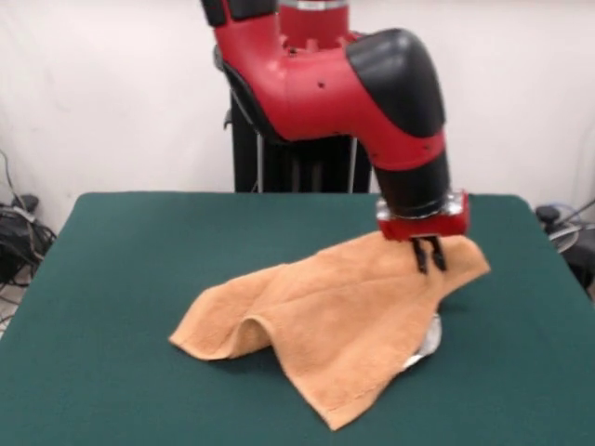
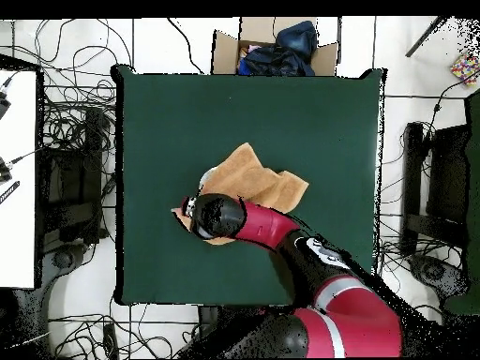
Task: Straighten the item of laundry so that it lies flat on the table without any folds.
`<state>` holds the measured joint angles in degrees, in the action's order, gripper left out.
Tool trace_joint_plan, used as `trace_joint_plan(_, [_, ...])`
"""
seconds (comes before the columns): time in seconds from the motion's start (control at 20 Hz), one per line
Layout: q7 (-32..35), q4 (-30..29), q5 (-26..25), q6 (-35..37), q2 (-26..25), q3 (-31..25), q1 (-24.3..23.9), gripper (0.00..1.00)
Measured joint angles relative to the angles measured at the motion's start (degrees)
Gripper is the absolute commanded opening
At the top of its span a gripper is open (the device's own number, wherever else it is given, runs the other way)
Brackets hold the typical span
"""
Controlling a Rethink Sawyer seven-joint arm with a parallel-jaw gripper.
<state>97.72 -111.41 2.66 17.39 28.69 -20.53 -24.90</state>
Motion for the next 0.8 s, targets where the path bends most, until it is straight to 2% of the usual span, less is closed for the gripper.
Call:
trace_joint_plan(0.35, [0.81, -2.29, 4.61, -1.06, -0.31, -2.11, 2.38, 0.0])
trace_joint_plan(0.4, [0.9, -2.51, 5.22, -1.06, -0.26, -2.25, 2.83, 1.0])
trace_joint_plan(0.55, [1.46, -3.47, 7.17, -1.02, 1.24, -1.6, 5.52, 1.0])
trace_joint_plan(0.8, [3.63, -4.17, 8.65, 2.48, 7.93, 4.41, 13.76, 1.0])
